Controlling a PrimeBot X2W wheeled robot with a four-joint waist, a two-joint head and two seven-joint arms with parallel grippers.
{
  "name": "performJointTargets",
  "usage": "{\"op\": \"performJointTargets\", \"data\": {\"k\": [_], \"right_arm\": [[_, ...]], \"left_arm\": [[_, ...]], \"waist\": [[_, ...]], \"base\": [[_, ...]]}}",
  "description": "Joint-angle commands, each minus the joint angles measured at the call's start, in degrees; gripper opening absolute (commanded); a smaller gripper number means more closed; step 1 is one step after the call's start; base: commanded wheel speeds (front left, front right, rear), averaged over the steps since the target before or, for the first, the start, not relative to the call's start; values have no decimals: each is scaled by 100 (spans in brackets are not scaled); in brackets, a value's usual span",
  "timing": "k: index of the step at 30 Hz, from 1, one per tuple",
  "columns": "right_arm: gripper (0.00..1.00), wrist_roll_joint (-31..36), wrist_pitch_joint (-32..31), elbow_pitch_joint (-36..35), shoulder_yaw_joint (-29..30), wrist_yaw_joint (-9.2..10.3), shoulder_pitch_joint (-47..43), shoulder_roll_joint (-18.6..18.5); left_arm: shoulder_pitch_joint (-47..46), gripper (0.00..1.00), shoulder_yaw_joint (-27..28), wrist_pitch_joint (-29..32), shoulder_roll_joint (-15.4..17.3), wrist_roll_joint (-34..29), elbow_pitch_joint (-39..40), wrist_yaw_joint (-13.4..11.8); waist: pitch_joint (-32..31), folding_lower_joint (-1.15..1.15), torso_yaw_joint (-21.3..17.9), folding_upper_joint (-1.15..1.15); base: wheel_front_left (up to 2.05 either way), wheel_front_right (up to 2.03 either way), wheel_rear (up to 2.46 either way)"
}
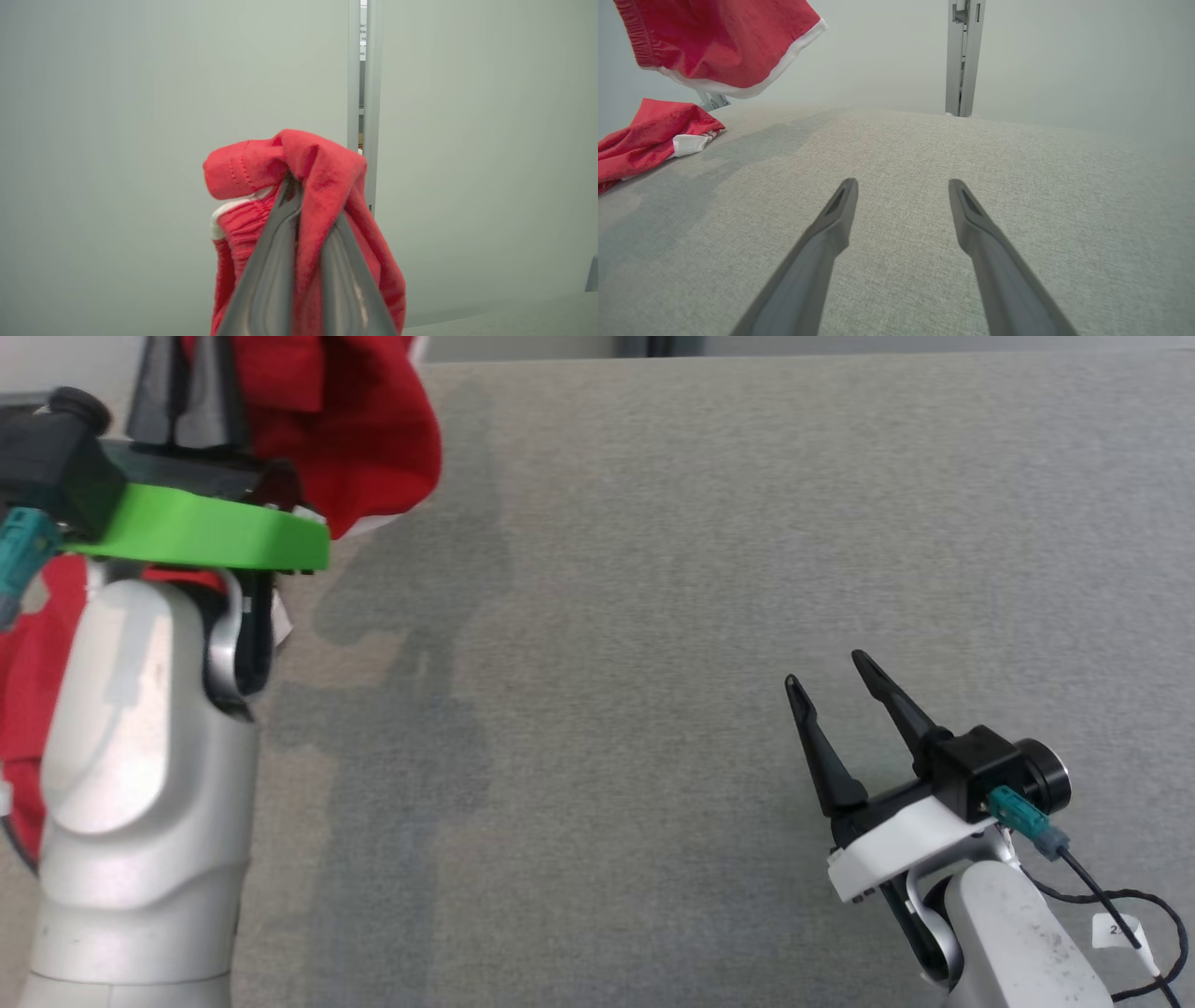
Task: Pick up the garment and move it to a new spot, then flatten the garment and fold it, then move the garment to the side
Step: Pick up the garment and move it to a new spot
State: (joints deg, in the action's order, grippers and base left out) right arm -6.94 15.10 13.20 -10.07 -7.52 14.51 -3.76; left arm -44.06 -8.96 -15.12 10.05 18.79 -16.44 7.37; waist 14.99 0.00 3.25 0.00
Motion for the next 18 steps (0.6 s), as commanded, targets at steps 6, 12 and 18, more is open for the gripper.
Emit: {"op": "performJointTargets", "data": {"k": [6,12,18], "right_arm": [[100,-48,11,26,70,6,-213,54],[100,-81,11,44,12,6,-225,75],[100,-215,11,53,-21,6,-212,82]], "left_arm": [[153,0,-883,-5,-370,226,-242,11],[288,0,-1537,-5,-634,479,-706,11],[638,100,-1767,-5,-687,648,-1180,11]], "waist": [[-213,0,-1577,0],[-85,0,-2206,0],[-58,0,-2516,0]], "base": [[0,0,0],[0,0,0],[0,0,0]]}}
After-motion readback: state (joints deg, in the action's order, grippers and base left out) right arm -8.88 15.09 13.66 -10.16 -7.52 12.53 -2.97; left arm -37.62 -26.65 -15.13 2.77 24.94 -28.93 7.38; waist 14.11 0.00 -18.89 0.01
